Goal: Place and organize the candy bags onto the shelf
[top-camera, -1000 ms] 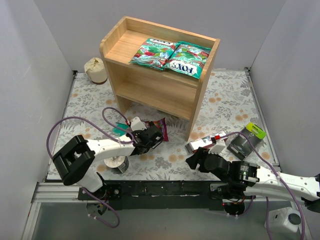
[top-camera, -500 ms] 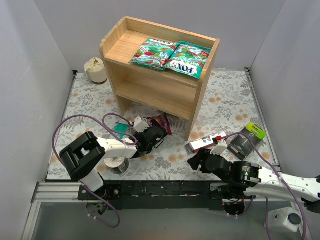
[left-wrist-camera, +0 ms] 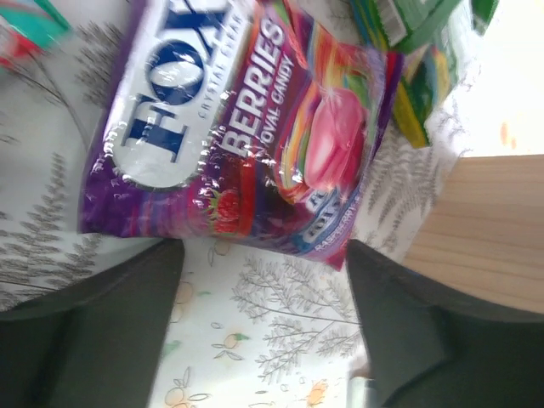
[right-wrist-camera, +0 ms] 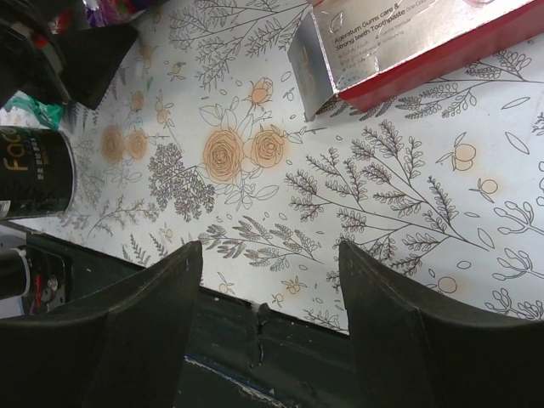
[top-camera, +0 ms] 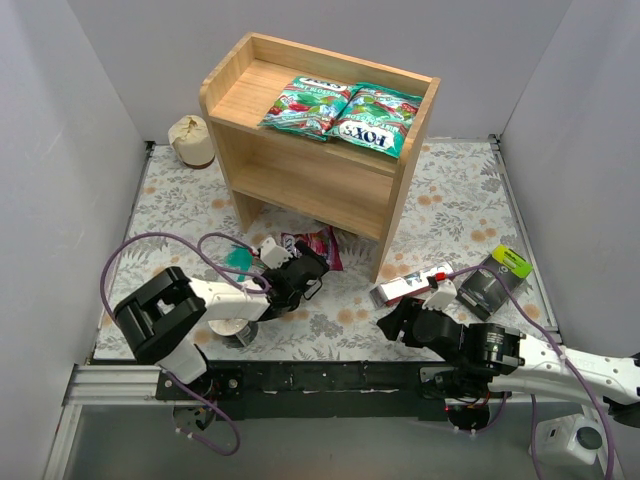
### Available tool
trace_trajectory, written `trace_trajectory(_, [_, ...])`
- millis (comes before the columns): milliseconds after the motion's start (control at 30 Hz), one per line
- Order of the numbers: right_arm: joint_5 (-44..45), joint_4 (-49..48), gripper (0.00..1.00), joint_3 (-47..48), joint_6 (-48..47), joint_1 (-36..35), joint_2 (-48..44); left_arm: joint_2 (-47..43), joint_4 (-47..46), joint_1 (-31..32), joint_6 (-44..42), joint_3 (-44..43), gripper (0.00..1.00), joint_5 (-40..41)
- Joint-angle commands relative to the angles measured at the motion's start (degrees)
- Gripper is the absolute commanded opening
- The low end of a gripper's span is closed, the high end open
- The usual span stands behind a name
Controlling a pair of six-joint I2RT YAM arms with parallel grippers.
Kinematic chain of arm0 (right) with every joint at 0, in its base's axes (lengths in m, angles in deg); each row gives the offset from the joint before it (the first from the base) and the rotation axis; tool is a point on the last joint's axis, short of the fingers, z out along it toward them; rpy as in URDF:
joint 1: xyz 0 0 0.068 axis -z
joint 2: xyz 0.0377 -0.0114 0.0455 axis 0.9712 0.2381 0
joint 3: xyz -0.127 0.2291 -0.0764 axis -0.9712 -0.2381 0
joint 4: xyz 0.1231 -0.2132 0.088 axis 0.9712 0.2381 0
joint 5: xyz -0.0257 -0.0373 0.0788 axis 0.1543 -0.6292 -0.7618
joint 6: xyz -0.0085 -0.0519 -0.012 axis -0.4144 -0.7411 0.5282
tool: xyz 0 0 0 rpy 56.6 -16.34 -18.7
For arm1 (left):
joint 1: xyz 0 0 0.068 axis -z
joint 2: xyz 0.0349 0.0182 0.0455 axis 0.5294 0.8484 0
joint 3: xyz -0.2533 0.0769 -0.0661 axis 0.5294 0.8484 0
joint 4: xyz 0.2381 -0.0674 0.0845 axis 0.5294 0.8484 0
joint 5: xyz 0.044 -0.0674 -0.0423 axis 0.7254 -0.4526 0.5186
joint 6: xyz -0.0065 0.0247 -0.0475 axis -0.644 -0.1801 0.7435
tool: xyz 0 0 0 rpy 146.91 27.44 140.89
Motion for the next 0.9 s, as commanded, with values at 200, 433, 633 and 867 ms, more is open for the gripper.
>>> trace_trajectory(200, [0.55, -0.83, 0.72, 1.24, 1.04, -0.08, 1.24, -0.97, 14.74, -5.96, 60.98, 3.97, 0.94, 6.01])
trace_trajectory(433, [1.17, 0.31, 0.71, 1.24, 1.83, -0.08, 0.36, 3.25, 6.49, -10.00, 52.05, 3.01, 0.81, 3.38])
trace_trajectory(633, [1.43, 0.40, 0.71, 0.89, 2.53, -0.17, 0.27, 3.96, 1.29, -10.62, 45.96, 2.57, 0.56, -1.54])
trace_trajectory(867, [1.61, -0.57, 0.70, 1.06, 2.45, -0.08, 0.80, 3.61, -2.76, -10.62, 37.80, 2.92, 0.12, -5.15])
